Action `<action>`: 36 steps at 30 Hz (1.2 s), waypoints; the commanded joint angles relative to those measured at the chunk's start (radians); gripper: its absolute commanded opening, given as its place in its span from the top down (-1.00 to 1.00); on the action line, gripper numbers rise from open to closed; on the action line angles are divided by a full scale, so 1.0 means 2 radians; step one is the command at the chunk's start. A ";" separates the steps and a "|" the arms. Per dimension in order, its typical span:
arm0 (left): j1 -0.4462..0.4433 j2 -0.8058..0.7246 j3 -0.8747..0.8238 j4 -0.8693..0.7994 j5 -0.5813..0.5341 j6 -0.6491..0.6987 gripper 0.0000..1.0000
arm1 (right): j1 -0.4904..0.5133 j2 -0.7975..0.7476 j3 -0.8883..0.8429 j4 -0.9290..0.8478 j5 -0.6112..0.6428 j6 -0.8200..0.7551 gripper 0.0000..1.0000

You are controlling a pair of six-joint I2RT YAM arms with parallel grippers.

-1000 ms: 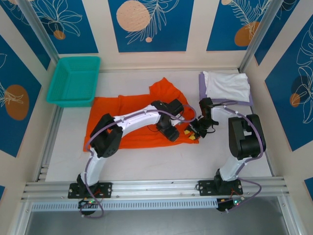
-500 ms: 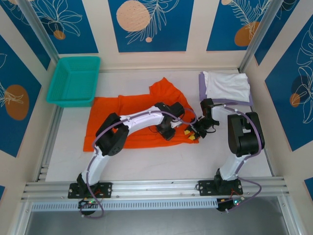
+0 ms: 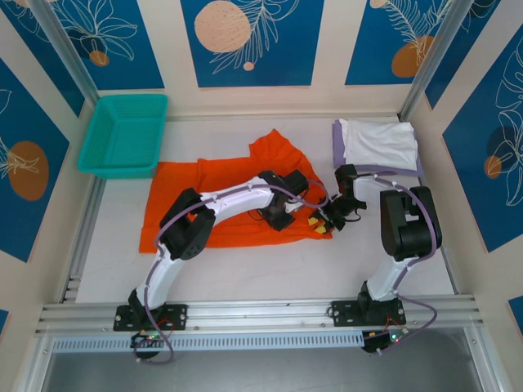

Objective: Fold and stack the t-shirts

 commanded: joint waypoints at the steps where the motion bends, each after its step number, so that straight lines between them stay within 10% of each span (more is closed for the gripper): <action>1: 0.020 -0.021 0.010 0.001 -0.004 -0.010 1.00 | 0.000 0.019 0.004 -0.008 0.006 -0.001 0.47; 22: 0.150 0.000 0.037 0.020 0.040 -0.045 0.98 | 0.000 0.034 0.020 -0.027 0.013 0.012 0.48; 28: 0.162 0.011 0.072 -0.041 -0.029 -0.079 0.03 | 0.001 0.033 0.021 -0.034 0.016 0.015 0.46; 36: 0.188 -0.126 -0.063 -0.033 -0.083 -0.173 0.02 | -0.009 -0.009 0.021 -0.045 0.037 0.027 0.39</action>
